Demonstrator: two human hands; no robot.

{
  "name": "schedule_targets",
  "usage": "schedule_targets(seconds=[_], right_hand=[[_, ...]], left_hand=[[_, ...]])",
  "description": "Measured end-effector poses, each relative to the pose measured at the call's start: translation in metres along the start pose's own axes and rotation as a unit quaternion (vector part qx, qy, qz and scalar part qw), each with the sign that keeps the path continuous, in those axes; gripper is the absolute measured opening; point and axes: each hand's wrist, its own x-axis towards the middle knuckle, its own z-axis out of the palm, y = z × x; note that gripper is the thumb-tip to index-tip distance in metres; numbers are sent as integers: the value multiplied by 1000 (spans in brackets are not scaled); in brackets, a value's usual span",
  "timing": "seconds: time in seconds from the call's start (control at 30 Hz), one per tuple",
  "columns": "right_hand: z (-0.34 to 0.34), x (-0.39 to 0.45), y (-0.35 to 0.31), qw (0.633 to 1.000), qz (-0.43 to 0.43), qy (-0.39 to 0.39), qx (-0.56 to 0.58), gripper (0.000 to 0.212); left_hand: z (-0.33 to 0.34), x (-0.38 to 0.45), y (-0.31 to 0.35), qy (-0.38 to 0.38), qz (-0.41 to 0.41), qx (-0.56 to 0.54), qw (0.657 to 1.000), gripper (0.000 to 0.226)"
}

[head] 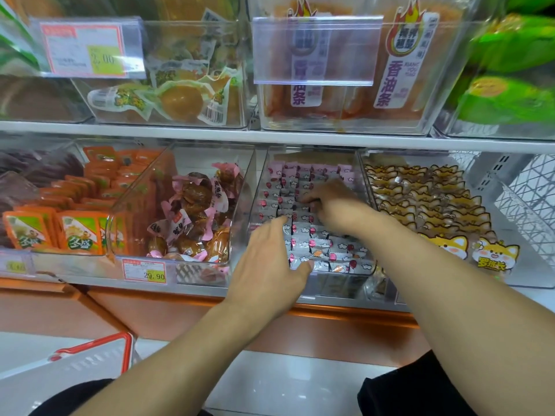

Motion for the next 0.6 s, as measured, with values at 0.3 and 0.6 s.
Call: schedule_targets(seconds=[0.3, 0.6], right_hand=[[-18, 5, 13, 985, 53, 60, -150, 30], [-8, 2, 14, 990, 37, 108, -77, 26]], left_hand=[[2, 0, -2, 0, 61, 51, 997, 65], [-2, 1, -2, 0, 61, 28, 998, 54]])
